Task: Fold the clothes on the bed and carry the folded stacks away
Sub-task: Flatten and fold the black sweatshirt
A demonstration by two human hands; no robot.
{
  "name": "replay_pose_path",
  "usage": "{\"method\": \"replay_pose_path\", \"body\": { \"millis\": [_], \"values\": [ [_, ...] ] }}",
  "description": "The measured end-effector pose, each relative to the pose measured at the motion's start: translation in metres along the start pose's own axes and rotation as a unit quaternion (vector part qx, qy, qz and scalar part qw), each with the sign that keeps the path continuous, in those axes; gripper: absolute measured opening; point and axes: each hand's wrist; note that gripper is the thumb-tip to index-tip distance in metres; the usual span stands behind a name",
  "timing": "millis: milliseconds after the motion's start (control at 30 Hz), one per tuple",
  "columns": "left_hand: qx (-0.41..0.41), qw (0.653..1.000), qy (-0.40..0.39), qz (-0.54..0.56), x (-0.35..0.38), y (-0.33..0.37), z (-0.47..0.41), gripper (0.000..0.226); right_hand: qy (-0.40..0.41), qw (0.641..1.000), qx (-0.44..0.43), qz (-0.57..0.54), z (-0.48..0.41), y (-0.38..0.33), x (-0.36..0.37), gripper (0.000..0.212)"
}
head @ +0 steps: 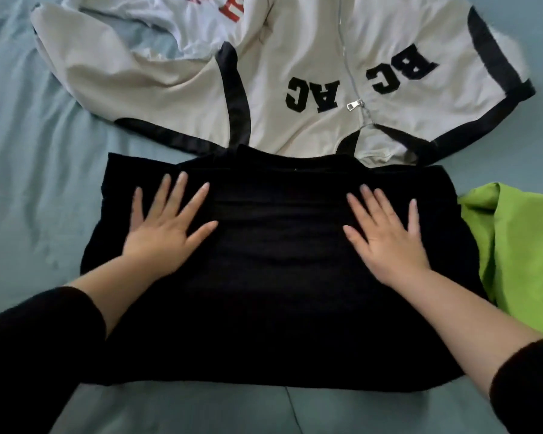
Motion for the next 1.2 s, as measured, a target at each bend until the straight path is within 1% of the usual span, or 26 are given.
{"method": "replay_pose_path", "body": {
  "millis": [33,67,167,233,267,300,333,367,400,433,467,533,567,633,667,700,733,767,800,833,900,967,1033,1100,1133,1200],
  "values": [
    [-0.014,1.000,-0.009,-0.005,0.006,-0.019,-0.002,0.066,-0.004,0.999,0.039,0.000,-0.001,0.016,0.007,0.059],
    [-0.011,1.000,-0.018,-0.015,0.010,-0.029,-0.003,0.067,-0.007,0.998,0.056,0.008,-0.002,0.024,0.012,0.060],
    [-0.012,0.997,-0.062,-0.035,0.001,-0.024,-0.005,0.067,-0.023,0.997,0.073,0.029,-0.003,0.013,0.005,0.061],
    [-0.034,0.997,-0.069,-0.010,-0.014,-0.006,-0.005,0.067,-0.034,0.994,0.100,-0.015,-0.001,-0.005,-0.011,0.064],
    [-0.049,0.997,-0.052,0.010,-0.020,0.007,0.000,0.066,-0.035,0.992,0.107,-0.050,0.003,-0.019,-0.018,0.066],
    [-0.060,0.997,-0.025,0.036,-0.023,0.022,0.009,0.063,-0.031,0.992,0.090,-0.086,0.010,-0.039,-0.022,0.067],
    [-0.062,0.996,-0.002,0.059,-0.022,0.035,0.022,0.061,-0.030,0.993,0.053,-0.102,0.023,-0.060,-0.022,0.066],
    [-0.052,0.996,0.007,0.074,-0.016,0.043,0.036,0.060,-0.024,0.996,0.011,-0.088,0.035,-0.074,-0.017,0.065],
    [-0.032,0.997,-0.010,0.076,-0.008,0.043,0.051,0.061,-0.028,0.997,-0.026,-0.064,0.046,-0.079,-0.010,0.063],
    [-0.013,0.997,-0.038,0.070,-0.001,0.035,0.064,0.062,-0.048,0.998,-0.035,-0.034,0.056,-0.074,-0.005,0.062],
    [0.003,0.996,-0.058,0.063,0.003,0.022,0.069,0.062,-0.063,0.998,-0.019,-0.013,0.062,-0.061,-0.002,0.061],
    [0.017,0.995,-0.079,0.054,0.004,0.000,0.069,0.063,-0.072,0.997,0.019,-0.004,0.068,-0.040,0.000,0.061],
    [0.012,0.995,-0.081,0.049,0.001,-0.002,0.069,0.063,-0.072,0.997,0.038,-0.007,0.069,-0.041,0.000,0.062],
    [-0.017,0.996,-0.060,0.064,-0.006,0.018,0.072,0.064,-0.059,0.993,0.086,-0.053,0.071,-0.068,-0.006,0.064],
    [-0.020,0.996,-0.043,0.073,-0.008,0.033,0.080,0.066,-0.054,0.992,0.082,-0.078,0.077,-0.085,-0.010,0.066],
    [-0.003,0.997,-0.022,0.072,-0.006,0.045,0.091,0.067,-0.050,0.994,0.045,-0.086,0.088,-0.098,-0.010,0.068],
    [0.031,0.998,-0.008,0.056,-0.001,0.050,0.103,0.070,-0.047,0.997,-0.010,-0.063,0.100,-0.104,-0.005,0.068],
    [0.070,0.997,-0.013,0.031,0.006,0.046,0.116,0.072,-0.049,0.997,-0.053,-0.027,0.114,-0.098,0.001,0.069],
    [0.093,0.995,-0.030,0.015,0.014,0.038,0.130,0.075,-0.071,0.996,-0.057,-0.001,0.129,-0.085,0.005,0.071],
    [0.099,0.994,-0.040,0.011,0.019,0.030,0.137,0.078,-0.081,0.996,-0.032,0.013,0.142,-0.067,0.009,0.074],
    [0.082,0.995,-0.058,-0.003,0.021,0.021,0.143,0.084,-0.092,0.995,0.009,0.033,0.162,-0.037,0.010,0.076],
    [0.055,0.994,-0.094,-0.025,0.014,0.025,0.139,0.086,-0.114,0.992,0.010,0.060,0.173,-0.025,0.004,0.076],
    [0.016,0.990,-0.139,-0.005,0.004,0.037,0.138,0.086,-0.124,0.991,0.021,0.046,0.183,-0.025,-0.003,0.074],
    [-0.009,0.987,-0.156,0.031,-0.012,0.055,0.139,0.091,-0.123,0.991,0.048,0.022,0.191,-0.023,-0.012,0.068],
    [-0.002,0.988,-0.147,0.040,-0.019,0.066,0.141,0.093,-0.109,0.992,0.063,0.015,0.196,-0.018,-0.016,0.066],
    [0.044,0.989,-0.135,0.030,-0.027,0.089,0.145,0.095,-0.078,0.989,0.120,0.017,0.208,0.006,-0.021,0.064]
  ]
}}
Point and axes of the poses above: each hand's wrist, its own z-axis away from the middle knuckle, its own x-axis out of the palm, y = z × x
